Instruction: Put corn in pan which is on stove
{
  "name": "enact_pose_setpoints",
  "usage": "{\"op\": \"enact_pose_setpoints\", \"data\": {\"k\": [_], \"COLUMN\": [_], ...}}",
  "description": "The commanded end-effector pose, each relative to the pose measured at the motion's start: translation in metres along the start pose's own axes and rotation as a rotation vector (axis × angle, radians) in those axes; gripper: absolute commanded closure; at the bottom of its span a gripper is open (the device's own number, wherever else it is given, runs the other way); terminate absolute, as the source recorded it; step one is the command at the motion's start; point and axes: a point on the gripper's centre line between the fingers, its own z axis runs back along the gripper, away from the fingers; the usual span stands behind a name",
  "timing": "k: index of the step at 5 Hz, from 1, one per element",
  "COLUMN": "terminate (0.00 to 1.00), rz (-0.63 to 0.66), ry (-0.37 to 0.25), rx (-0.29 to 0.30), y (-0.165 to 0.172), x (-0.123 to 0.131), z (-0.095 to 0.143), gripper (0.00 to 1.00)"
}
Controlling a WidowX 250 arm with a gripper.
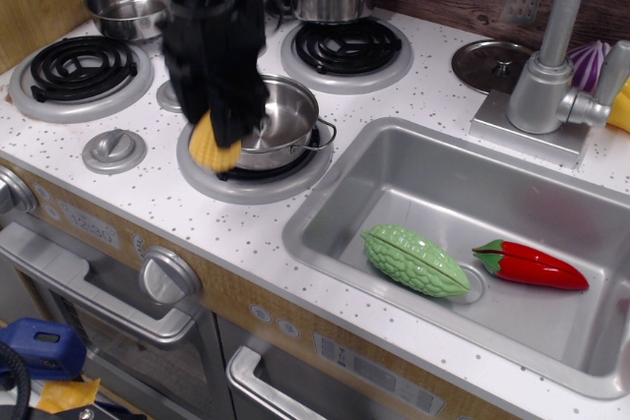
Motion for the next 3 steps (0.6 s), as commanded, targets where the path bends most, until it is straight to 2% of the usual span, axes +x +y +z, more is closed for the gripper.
{"op": "enact_pose_setpoints", "data": {"k": [1,3], "terminate": [0.0,0.0], "rz": [-0.119,-0.198], "ry": [-0.055,-0.141], "rx": [0.059,-0.006], "y": [0.022,0.036], "x": [0.029,0.053], "z": [0.02,-0.008], "gripper": [1.0,1.0]}}
